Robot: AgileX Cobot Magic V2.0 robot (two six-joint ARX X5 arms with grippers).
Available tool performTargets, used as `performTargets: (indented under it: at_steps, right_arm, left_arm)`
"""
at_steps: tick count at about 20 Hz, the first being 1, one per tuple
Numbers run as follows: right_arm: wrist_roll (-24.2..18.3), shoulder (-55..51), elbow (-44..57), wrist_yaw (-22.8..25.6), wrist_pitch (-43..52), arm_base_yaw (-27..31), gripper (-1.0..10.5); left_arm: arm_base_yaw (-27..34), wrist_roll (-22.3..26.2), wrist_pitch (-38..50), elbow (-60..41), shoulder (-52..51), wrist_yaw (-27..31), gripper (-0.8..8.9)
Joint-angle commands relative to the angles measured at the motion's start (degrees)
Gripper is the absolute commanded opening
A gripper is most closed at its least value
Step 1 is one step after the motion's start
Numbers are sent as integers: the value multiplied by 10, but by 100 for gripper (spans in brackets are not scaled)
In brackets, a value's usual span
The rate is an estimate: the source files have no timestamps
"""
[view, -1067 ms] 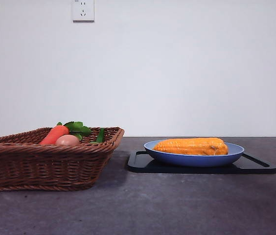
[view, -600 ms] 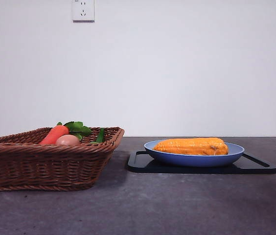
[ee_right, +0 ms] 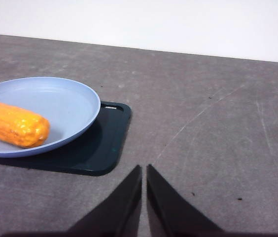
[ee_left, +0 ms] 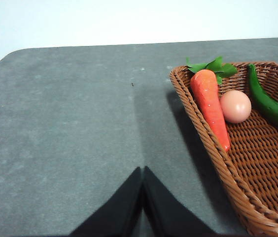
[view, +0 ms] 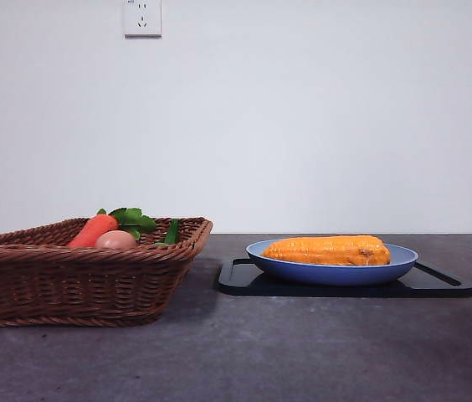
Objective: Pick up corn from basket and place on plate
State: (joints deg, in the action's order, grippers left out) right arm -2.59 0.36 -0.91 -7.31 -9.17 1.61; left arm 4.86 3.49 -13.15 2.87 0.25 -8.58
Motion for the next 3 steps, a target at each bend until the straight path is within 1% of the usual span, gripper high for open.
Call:
performTargets:
  at_steps: [1, 3]
  right_arm:
    - [7, -2, 3, 1, 2, 0, 2]
    - [7, -2, 3, 1, 2, 0, 2]
  left_arm:
    - [2, -1, -21, -7, -1, -2, 4]
    - [2, -1, -21, -7, -1, -2, 4]
